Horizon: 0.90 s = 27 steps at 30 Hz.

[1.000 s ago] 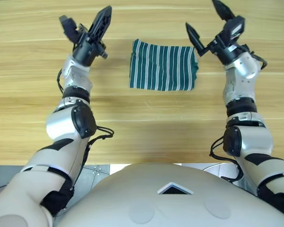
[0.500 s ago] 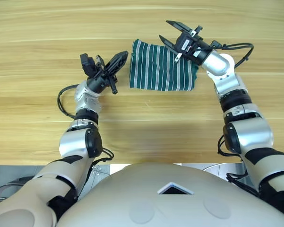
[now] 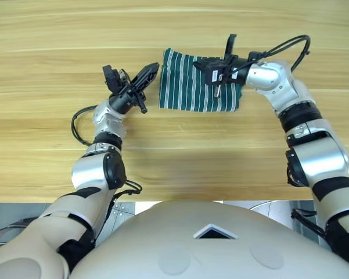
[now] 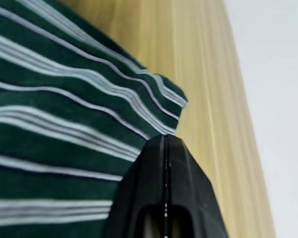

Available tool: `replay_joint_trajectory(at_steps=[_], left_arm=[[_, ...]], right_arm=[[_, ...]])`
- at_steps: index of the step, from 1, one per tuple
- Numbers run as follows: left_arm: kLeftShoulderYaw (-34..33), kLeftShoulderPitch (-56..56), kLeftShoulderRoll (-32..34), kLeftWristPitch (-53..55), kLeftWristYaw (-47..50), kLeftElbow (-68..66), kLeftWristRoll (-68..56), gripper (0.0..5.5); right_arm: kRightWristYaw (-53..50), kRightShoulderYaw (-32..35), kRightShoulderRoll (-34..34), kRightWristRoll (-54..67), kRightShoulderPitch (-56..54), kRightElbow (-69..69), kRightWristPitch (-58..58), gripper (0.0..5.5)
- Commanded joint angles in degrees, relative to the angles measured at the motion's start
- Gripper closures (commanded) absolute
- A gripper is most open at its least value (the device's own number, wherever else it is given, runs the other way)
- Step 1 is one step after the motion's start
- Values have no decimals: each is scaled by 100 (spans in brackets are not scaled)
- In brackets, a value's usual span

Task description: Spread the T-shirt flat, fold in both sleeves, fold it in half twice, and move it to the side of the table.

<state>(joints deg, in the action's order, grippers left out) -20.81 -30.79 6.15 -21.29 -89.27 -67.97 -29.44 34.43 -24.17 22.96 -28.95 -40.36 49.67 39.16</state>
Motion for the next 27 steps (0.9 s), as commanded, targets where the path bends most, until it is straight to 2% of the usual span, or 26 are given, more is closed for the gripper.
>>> replay_joint_trajectory(at_steps=[1, 8, 12, 19, 27], left_arm=[[-17, 88, -124, 24, 76, -140, 92, 550], [-25, 100, -184, -15, 204, -191, 198, 550], [-23, 117, -205, -63, 284, -206, 227, 550], [-177, 158, -178, -130, 455, -174, 192, 550], [-412, 236, -83, -203, 735, -138, 148, 550]], right_arm=[[200, -387, 61, -390, -343, 321, -175, 547], [275, -774, -215, -675, -738, 1477, -416, 547], [-739, -565, -155, -666, -923, 2354, -1360, 547], [-2000, 575, 339, 233, -352, 2879, -2730, 547], [-2706, 1773, 770, 1220, 733, 2875, -3113, 547]])
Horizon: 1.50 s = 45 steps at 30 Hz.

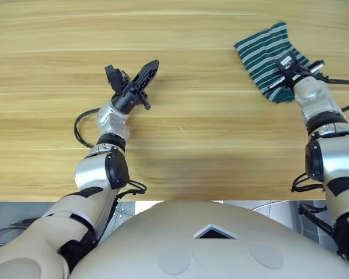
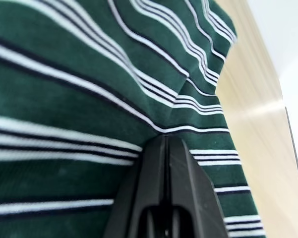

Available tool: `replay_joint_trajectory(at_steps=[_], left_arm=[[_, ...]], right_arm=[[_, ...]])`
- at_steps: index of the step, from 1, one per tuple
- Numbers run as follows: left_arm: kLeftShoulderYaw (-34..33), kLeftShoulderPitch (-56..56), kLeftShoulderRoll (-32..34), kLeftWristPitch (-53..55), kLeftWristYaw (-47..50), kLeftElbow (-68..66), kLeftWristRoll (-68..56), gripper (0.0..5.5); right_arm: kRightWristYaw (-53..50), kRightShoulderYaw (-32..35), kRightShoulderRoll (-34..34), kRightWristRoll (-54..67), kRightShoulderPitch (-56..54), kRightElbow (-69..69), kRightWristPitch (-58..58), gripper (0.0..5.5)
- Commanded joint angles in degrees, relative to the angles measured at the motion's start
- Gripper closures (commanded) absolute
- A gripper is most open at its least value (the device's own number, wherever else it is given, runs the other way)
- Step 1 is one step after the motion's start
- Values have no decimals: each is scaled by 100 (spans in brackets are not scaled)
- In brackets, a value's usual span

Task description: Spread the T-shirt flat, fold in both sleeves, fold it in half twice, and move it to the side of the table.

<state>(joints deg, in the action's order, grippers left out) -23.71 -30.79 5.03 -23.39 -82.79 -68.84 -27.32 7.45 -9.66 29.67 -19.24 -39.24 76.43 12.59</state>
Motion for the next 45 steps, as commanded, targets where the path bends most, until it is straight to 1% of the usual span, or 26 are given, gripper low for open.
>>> replay_joint_trajectory(at_steps=[1, 5, 10, 14, 18, 20, 22, 26, 28, 30, 31, 33, 34, 35, 36, 37, 38, 39, 41, 42, 43, 44, 45], left_arm=[[-172, 288, 65, -33, 111, -33, -86, 550], [-436, 511, 220, -162, 136, 53, -244, 550], [-496, 564, 259, -237, 296, 41, -236, 550], [-512, 648, 289, -399, 570, 15, -201, 550], [-475, 577, 315, -414, 911, -63, -138, 550], [-463, 564, 315, -419, 1029, -81, -111, 550], [-460, 541, 328, -426, 1208, -114, -82, 550], [-463, 502, 362, -403, 1440, -151, -50, 550], [-474, 449, 393, -333, 1574, -193, -57, 550], [-494, 350, 456, -270, 1944, -284, -26, 550], [-500, 314, 481, -262, 2097, -314, -11, 550], [-542, 227, 534, -180, 2455, -374, -7, 550], [-555, 183, 558, -175, 2663, -403, 15, 550], [-546, 138, 576, -183, 2835, -429, 51, 550], [-533, 95, 588, -179, 2971, -453, 81, 550], [-526, 44, 610, -161, 3163, -485, 109, 550], [-503, 2, 638, -146, 3368, -520, 157, 550], [-474, -22, 665, -164, 3573, -546, 214, 550], [-459, -95, 713, -127, 3969, -597, 292, 550], [-421, -131, 740, -125, 4215, -626, 381, 550], [-373, -158, 762, -122, 4458, -653, 482, 550], [-293, -171, 789, -133, 4733, -682, 621, 550], [-228, -172, 810, -144, 4931, -705, 728, 550]], right_arm=[[-71, 475, 131, 369, 663, 185, -471, 547], [-500, 942, 154, 713, 714, 167, -655, 547], [-867, 1388, 110, 1044, 806, 88, -474, 547], [-1274, 1607, 53, 1170, 511, -96, 45, 547], [-1664, 1877, 134, 1357, 431, -424, 980, 547], [-1963, 1870, 187, 1284, 426, -614, 1384, 547], [-2508, 1728, 268, 1001, 467, -933, 1827, 547], [-3546, 1224, 343, 80, 616, -1562, 1991, 547], [-3775, 774, 175, -490, 774, -2129, 2190, 547], [-3318, 200, -242, -773, 858, -2407, 2511, 547], [-2765, 65, -508, -576, 877, -2318, 2640, 547], [-253, 403, -1401, 1146, 980, -2066, 2501, 547], [1391, 1303, -1992, 2772, 871, -2064, 1527, 547], [2767, 2248, -2378, 4230, 707, -2045, 351, 547], [3458, 3087, -2541, 5174, 505, -1816, -420, 547], [3444, 3370, -2600, 5291, 404, -1457, -337, 547], [2855, 3258, -2548, 4880, 394, -1095, 185, 547], [2141, 2972, -2479, 4325, 434, -825, 739, 547], [550, 2076, -2240, 2947, 635, -531, 1617, 547], [-667, 1311, -2056, 1888, 711, -451, 1759, 547], [-1601, 717, -1935, 1066, 744, -369, 1787, 547], [-2357, 213, -1862, 390, 735, -302, 1714, 547], [-2844, -104, -1834, -36, 716, -250, 1656, 547]])
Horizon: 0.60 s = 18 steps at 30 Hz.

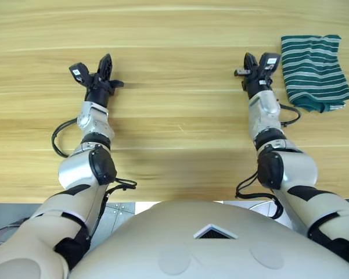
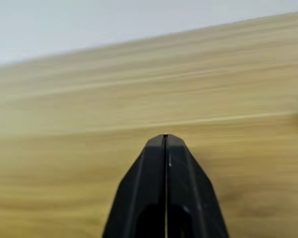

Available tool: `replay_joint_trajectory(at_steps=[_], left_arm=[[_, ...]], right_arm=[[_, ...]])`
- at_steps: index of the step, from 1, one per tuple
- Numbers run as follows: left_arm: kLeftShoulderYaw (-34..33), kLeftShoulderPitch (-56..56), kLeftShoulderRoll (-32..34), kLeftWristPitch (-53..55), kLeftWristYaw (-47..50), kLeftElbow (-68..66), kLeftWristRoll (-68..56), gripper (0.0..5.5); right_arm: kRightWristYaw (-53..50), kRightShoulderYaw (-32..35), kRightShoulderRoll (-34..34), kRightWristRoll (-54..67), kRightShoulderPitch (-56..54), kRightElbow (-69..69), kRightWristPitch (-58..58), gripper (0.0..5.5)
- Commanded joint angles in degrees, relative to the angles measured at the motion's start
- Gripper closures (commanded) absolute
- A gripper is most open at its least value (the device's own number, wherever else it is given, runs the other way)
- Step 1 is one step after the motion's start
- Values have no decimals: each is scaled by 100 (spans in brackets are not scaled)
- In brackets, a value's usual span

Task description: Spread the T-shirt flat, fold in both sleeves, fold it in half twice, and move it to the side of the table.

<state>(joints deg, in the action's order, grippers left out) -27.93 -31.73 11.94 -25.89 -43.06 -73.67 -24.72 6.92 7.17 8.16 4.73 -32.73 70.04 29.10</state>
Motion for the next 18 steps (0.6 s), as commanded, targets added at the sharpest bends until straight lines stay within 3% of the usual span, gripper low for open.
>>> replay_joint_trajectory(at_steps=[1, 10, 18], left_arm=[[237, -75, 134, 127, 1106, -241, 548, 550], [473, -148, 234, 347, 2106, -336, 1184, 550], [520, -201, 230, 426, 2338, -347, 1448, 550]], right_arm=[[-2961, -1868, 294, -2562, 41, 443, -37, 547], [-3633, -2126, 232, -3062, -129, 737, -295, 547], [-3653, -2131, 252, -3047, -185, 775, -525, 547]])
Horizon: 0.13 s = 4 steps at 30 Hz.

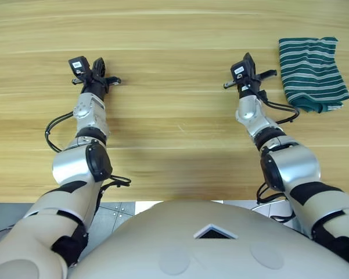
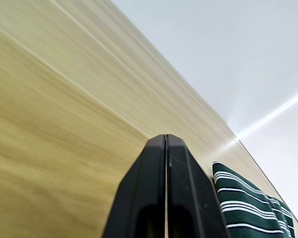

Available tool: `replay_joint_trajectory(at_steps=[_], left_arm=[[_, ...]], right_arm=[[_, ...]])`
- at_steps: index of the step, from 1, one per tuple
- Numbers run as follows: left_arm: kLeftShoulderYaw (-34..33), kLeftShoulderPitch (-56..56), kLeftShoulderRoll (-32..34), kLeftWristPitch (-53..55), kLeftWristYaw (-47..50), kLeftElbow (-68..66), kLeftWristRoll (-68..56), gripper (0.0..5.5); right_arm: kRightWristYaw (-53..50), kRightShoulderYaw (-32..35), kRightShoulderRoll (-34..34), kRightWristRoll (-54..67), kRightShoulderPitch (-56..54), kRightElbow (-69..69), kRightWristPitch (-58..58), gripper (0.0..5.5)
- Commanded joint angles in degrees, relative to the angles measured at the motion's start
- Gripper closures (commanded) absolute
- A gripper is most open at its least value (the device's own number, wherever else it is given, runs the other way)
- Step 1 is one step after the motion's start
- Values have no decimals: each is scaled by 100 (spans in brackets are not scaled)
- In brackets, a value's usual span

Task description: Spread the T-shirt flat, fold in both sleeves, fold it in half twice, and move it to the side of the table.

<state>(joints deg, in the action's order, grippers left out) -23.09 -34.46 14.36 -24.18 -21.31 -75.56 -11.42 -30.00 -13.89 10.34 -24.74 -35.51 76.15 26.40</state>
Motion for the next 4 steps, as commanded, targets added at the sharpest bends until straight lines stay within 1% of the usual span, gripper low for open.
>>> replay_joint_trajectory(at_steps=[1, 4], left_arm=[[40, 64, -7, 265, 178, -159, 141, 550], [20, 40, -4, 291, 202, -155, 185, 550]], right_arm=[[51, -28, 33, -102, 87, 166, -276, 547], [67, -39, 43, -110, 73, 166, -315, 547]])
